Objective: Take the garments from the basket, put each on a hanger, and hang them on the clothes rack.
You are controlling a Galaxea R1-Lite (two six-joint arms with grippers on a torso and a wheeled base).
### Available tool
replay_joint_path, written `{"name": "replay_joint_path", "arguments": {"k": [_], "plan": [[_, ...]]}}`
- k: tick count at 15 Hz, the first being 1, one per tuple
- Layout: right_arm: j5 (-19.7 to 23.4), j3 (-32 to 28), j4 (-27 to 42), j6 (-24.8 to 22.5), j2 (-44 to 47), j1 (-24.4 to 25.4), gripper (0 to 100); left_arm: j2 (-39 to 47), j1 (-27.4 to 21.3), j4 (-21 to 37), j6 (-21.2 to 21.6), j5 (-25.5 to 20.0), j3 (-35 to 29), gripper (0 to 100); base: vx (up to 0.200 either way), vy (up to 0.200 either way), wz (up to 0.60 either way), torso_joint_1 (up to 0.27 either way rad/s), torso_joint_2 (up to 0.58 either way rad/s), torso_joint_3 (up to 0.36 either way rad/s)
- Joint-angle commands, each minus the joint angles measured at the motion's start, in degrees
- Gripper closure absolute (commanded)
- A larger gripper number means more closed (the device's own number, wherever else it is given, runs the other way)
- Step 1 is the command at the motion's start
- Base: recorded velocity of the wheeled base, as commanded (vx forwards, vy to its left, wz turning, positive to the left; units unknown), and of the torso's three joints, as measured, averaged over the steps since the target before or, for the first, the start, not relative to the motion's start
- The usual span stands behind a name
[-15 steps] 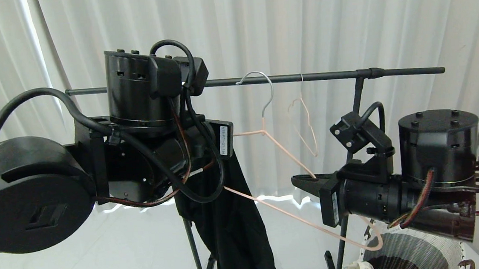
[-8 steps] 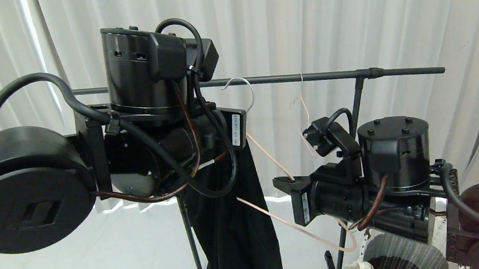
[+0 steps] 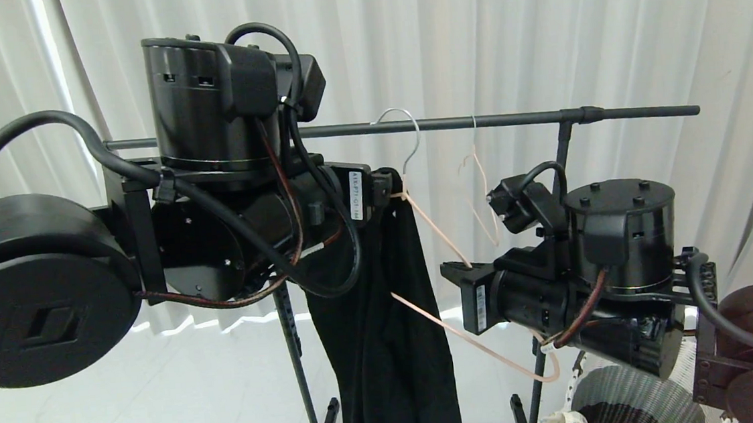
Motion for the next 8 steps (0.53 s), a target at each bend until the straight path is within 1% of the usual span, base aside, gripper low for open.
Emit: {"name": "replay_joint_path", "arguments": {"k": [1,4,7,8], "plan": [[-0.6,0.0,-0.1,0.0,-0.2,-0.8,100,-0.5,0.1,0.0,0.4,0.1,0.1,0,0.0,0.0,0.0,0.0,0.0,0.0],[-1.1,0.0,-1.5,-0.1,-0.4,-2.5,100,-1.0,0.1,-0.1,1.2,0.2,0.2,0,0.0,0.0,0.0,0.0,0.0,0.0],[-1.2,-0.1,-2.6,-0.1,-1.0,-2.9,100,-1.4,0.1,-0.1,3.0,0.4,1.3,0,0.0,0.0,0.0,0.0,0.0,0.0],[-1.8,-0.1,-2.6,-0.2,-1.1,-2.8,100,-1.5,-0.1,-0.1,4.0,0.4,1.7,0,0.0,0.0,0.0,0.0,0.0,0.0]]}}
